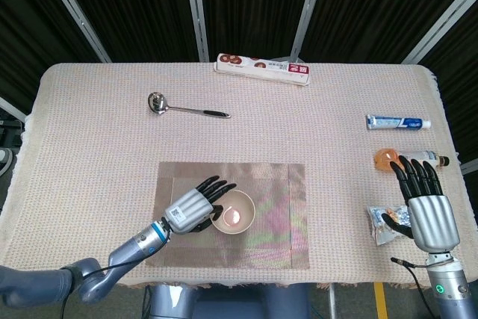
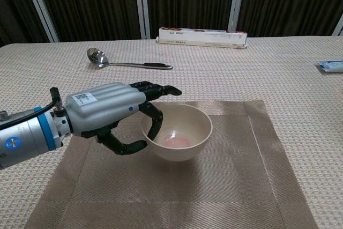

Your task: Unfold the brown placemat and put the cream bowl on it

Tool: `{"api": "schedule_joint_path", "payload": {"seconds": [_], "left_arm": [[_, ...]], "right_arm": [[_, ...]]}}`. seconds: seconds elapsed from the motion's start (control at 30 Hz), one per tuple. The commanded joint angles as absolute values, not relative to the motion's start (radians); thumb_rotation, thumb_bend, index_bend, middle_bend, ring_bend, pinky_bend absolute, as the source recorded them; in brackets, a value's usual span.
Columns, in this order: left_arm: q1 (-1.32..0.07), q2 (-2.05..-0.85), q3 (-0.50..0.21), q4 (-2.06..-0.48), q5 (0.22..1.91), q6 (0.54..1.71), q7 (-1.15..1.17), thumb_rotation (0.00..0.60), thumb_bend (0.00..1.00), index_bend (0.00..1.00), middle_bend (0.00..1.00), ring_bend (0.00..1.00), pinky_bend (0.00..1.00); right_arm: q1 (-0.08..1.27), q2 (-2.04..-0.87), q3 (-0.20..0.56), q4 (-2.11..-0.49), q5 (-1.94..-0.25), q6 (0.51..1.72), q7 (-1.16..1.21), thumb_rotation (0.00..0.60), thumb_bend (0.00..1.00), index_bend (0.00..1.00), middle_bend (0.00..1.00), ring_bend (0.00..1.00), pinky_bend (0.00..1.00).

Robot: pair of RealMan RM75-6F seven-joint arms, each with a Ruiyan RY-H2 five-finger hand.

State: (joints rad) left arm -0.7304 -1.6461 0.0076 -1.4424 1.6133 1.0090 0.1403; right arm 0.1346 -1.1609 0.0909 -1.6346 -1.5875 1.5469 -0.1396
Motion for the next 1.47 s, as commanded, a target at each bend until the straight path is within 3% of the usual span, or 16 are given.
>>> {"api": "schedule_joint_path", "payload": {"seconds": [0.03,0.27,0.37,0.4,0.43,0.53,0.8,1.17,1.47], "left_arm": [[-0.728,-1.665,0.011,-1.422,1.603,1.003,0.151,0.6,0.42,0.65,0.0,0.0,0.0],[-0.711,-1.683,0.026,-1.381,1.594,1.008,0.16,0.6,0.39,0.63,0.0,0.0,0.0],[-0.707,-1.686,0.03,-1.369,1.592,1.008,0.159,0.6,0.13,0.38,0.0,0.0,0.0],[-0.705,-1.685,0.032,-1.367,1.589,1.005,0.158,0.6,0.05,0.24,0.0,0.0,0.0],[-0.704,-1.682,0.034,-1.368,1.586,1.002,0.16,0.6,0.01,0.12,0.0,0.0,0.0],[-0.696,-1.668,0.033,-1.386,1.584,1.013,0.173,0.6,0.0,0.0,0.0,0.0,0.0],[-0.619,-1.533,0.024,-1.533,1.566,1.143,0.241,0.6,0.0,0.0,0.0,0.0,0.0],[-0.357,-1.265,0.016,-1.729,1.467,1.51,0.326,0.6,0.0,0.0,0.0,0.0,0.0],[-0.24,-1.178,0.04,-1.767,1.403,1.594,0.293,0.6,0.0,0.0,0.0,0.0,0.0]], "right_arm": [[0.134,-1.16,0.092,-1.635,-1.588,1.547,-0.138,0.6,0.0,0.0,0.0,0.0,0.0],[0.134,-1.156,0.092,-1.638,-1.589,1.548,-0.135,0.6,0.0,0.0,0.0,0.0,0.0],[0.133,-1.155,0.092,-1.639,-1.588,1.549,-0.134,0.6,0.0,0.0,0.0,0.0,0.0],[0.133,-1.155,0.092,-1.639,-1.588,1.549,-0.134,0.6,0.0,0.0,0.0,0.0,0.0],[0.133,-1.154,0.092,-1.639,-1.588,1.549,-0.134,0.6,0.0,0.0,0.0,0.0,0.0],[0.133,-1.153,0.092,-1.64,-1.588,1.548,-0.134,0.6,0.0,0.0,0.0,0.0,0.0],[0.13,-1.149,0.091,-1.646,-1.595,1.555,-0.129,0.6,0.0,0.0,0.0,0.0,0.0],[0.128,-1.14,0.1,-1.643,-1.575,1.553,-0.129,0.6,0.0,0.0,0.0,0.0,0.0],[0.129,-1.135,0.103,-1.634,-1.561,1.542,-0.127,0.6,0.0,0.0,0.0,0.0,0.0]]}}
